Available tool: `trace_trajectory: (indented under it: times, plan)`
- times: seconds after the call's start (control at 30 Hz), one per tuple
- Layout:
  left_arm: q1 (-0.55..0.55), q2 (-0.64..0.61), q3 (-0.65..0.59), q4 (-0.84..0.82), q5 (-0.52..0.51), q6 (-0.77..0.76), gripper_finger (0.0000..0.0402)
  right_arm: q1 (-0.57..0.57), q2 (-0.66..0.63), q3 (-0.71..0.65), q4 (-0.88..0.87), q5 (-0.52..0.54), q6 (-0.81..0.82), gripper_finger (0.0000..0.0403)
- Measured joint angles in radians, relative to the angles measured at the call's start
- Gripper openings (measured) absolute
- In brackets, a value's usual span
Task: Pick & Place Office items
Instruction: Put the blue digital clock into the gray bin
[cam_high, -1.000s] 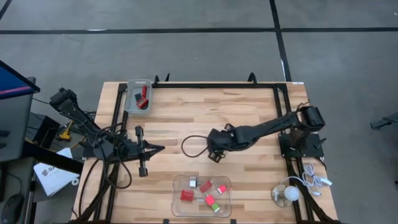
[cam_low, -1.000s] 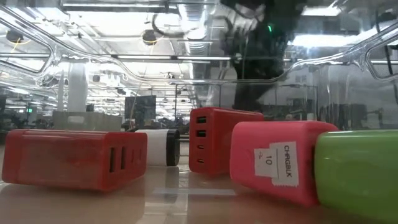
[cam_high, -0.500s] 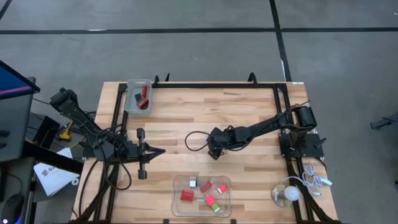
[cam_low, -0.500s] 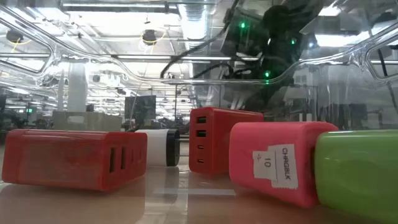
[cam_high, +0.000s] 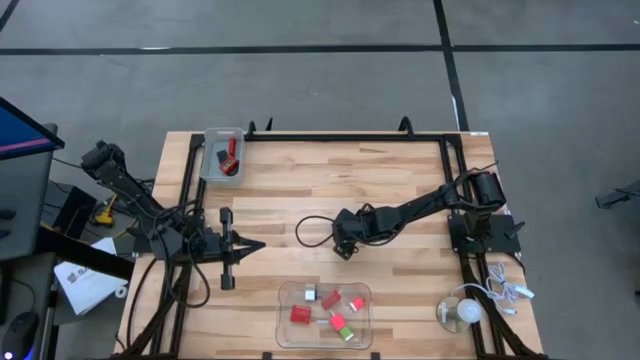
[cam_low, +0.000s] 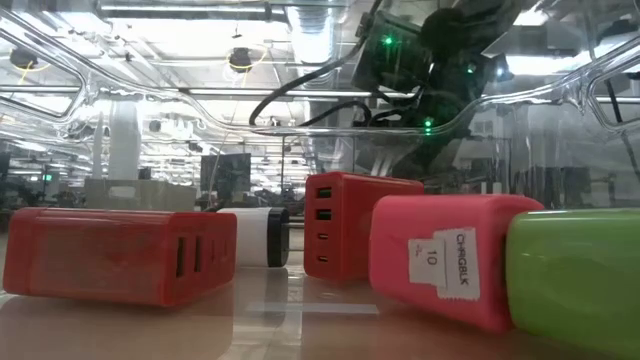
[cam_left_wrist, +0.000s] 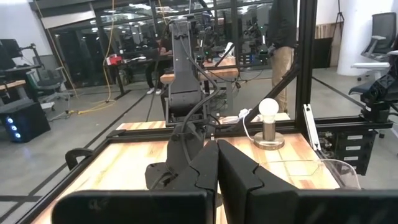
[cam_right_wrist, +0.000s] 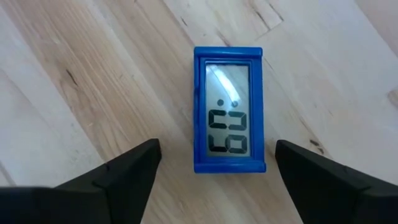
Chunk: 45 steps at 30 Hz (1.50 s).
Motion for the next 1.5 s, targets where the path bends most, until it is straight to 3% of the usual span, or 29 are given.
trace_trajectory:
  times: [0.27, 0.53, 0.83, 1.03, 1.17, 1.23, 1.37, 1.5]
  plan:
    - [0.000, 0.000, 0.000, -0.001, 0.010, -0.005, 0.0000, -0.007, 0.001, -0.001, 0.010, 0.001, -0.032, 0.0276]
    - [0.000, 0.011, 0.000, -0.006, 0.085, -0.012, 0.0000, -0.009, 0.001, 0.000, -0.017, 0.027, -0.072, 0.0136]
    - [-0.003, 0.045, 0.000, -0.008, 0.118, -0.009, 0.0007, 0.001, -0.072, -0.011, -0.122, -0.002, -0.060, 0.0138]
    - [-0.003, 0.051, 0.000, -0.072, 0.097, 0.057, 0.0040, 0.114, -0.290, -0.005, -0.109, -0.051, 0.016, 0.0138]
    - [0.001, 0.124, 0.001, -0.084, 0.027, 0.212, 0.0062, 0.226, -0.423, -0.003, -0.032, -0.052, 0.080, 0.0138]
    - [0.004, 0.176, 0.000, -0.033, 0.023, 0.298, 0.0073, 0.281, -0.461, -0.003, 0.007, -0.047, 0.100, 0.0138]
    - [0.032, 0.301, 0.000, 0.225, 0.042, 0.533, 0.0101, 0.371, -0.504, -0.003, 0.097, -0.043, 0.115, 0.0138]
    - [0.057, 0.424, 0.051, 0.406, 0.172, 0.627, 0.0150, 0.418, -0.502, -0.003, 0.150, -0.034, 0.117, 0.0138]
